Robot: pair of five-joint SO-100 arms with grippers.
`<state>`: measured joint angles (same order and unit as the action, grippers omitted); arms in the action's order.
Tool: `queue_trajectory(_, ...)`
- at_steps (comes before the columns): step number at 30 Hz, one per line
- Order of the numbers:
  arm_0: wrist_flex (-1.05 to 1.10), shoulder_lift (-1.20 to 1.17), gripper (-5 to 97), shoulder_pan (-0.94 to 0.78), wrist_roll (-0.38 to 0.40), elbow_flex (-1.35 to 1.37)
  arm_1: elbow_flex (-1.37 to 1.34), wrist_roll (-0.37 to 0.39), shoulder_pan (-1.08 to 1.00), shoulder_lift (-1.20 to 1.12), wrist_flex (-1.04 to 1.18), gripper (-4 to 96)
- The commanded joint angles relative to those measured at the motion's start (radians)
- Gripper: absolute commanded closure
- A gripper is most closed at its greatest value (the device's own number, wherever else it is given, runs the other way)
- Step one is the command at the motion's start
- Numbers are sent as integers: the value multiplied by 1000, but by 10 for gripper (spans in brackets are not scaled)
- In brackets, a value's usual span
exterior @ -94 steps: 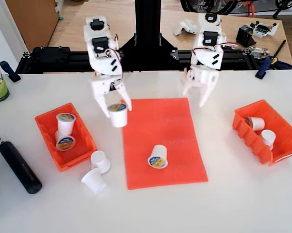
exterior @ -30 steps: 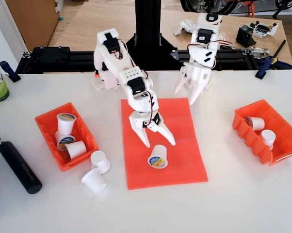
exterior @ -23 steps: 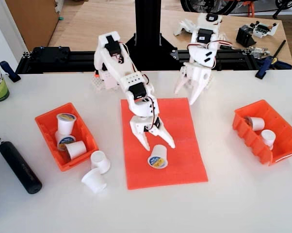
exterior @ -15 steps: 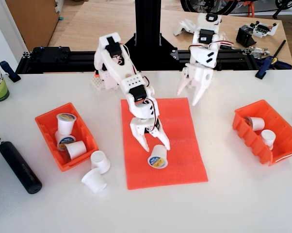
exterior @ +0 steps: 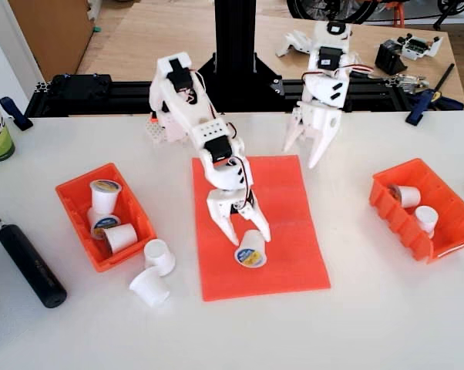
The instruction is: Sort the coffee pods, blue into left, red into right
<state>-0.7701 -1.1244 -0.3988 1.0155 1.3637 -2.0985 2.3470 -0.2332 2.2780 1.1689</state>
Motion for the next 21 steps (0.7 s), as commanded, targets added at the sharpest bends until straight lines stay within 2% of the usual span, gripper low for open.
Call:
queue_trajectory(1,57,-2,679,15,14,-44,3,3,3,18,11,590)
queue_trajectory(4,84,6,699,25,18,-44,3,2,3,18,11,590)
queue_trajectory(9,69,20,797,17,44,-44,6,3,3,18,12,590)
queue_trajectory(16,-40,8,771,9,38,-109,6,3,3,18,12,590)
queue_trajectory(21,-23,21,718,11,37,-117,3,5,3,18,8,589)
